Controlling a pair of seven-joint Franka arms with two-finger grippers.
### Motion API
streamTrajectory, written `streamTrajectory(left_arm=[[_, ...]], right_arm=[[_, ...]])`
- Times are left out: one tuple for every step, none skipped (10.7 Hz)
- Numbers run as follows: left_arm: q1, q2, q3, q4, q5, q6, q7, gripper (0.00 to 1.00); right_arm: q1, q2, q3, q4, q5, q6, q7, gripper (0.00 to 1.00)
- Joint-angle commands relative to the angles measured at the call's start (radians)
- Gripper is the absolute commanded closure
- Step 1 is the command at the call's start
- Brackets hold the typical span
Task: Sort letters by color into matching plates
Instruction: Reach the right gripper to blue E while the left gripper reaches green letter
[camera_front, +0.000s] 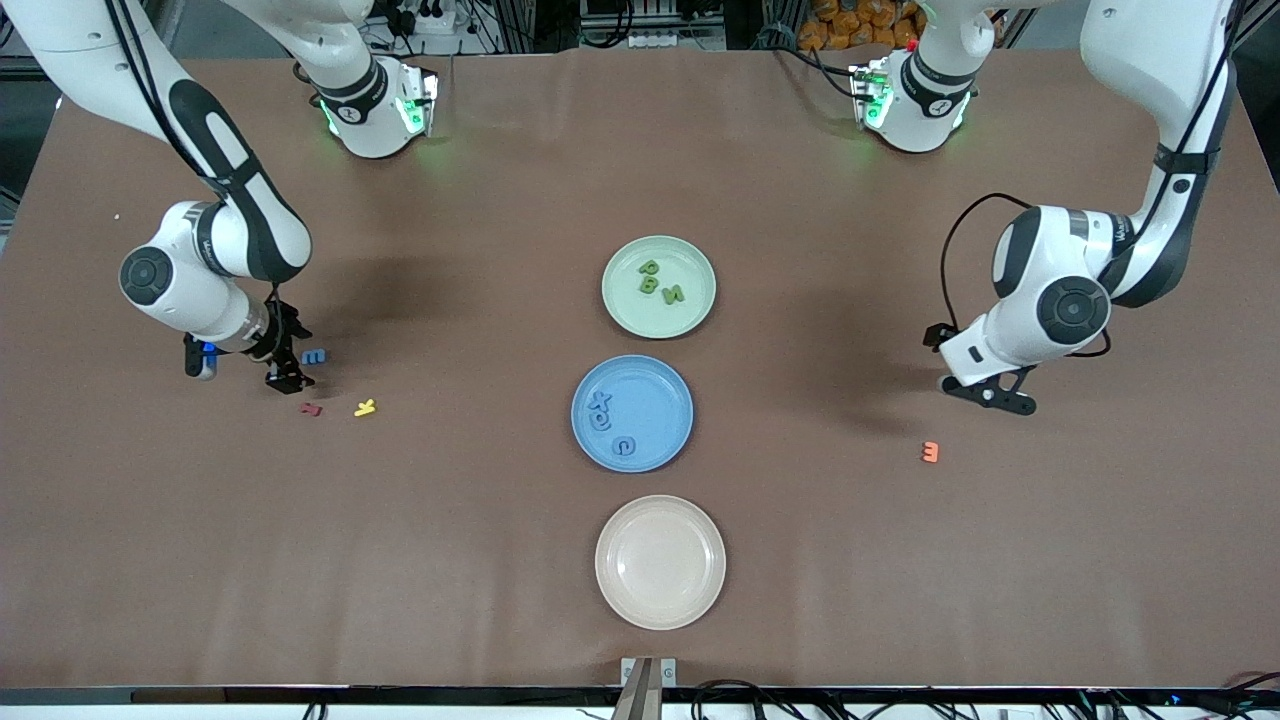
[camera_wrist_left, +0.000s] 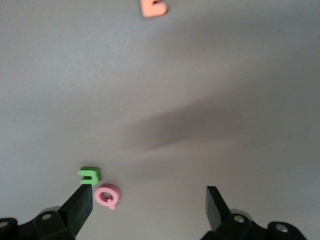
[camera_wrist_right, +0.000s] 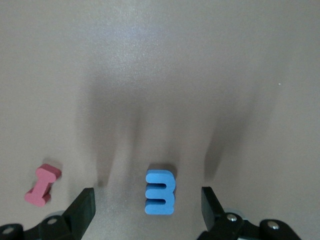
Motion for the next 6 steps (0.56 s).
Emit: streamTrajectory(left_arm=[[-0.005, -0.057, 0.062, -0.122, -0.072, 0.112, 0.119, 0.00], [-0.005, -0.064, 0.090, -0.150, -0.072, 0.154, 0.157, 0.00], [-0.005, -0.069, 0.111, -0.170, -0.076, 0.182, 0.199, 0.00], [-0.005, -0.071, 0.125, -0.189, -0.077, 0.203, 0.229, 0.00], [-0.005, -0.083, 0.142, -0.234, -0.077, 0.273, 0.262, 0.00], [-0.005, -0.087, 0.162, -0.283, -0.077, 0.373, 0.301, 0.00]], right_arm=[[0.004, -0.033, 0.002, -0.049, 0.018, 0.012, -0.007, 0.14], [0.004, -0.031, 0.002, -0.050, 0.018, 0.012, -0.008, 0.17], [0.004, -0.031, 0.002, -0.050, 0.018, 0.012, -0.008, 0.21], [0.004, -0.030, 0.002, -0.052, 0.018, 0.012, -0.008, 0.23], [0.004, -0.030, 0.002, -0.053, 0.018, 0.012, -0.008, 0.26], [0.004, -0.030, 0.003, -0.053, 0.018, 0.012, -0.015, 0.34]])
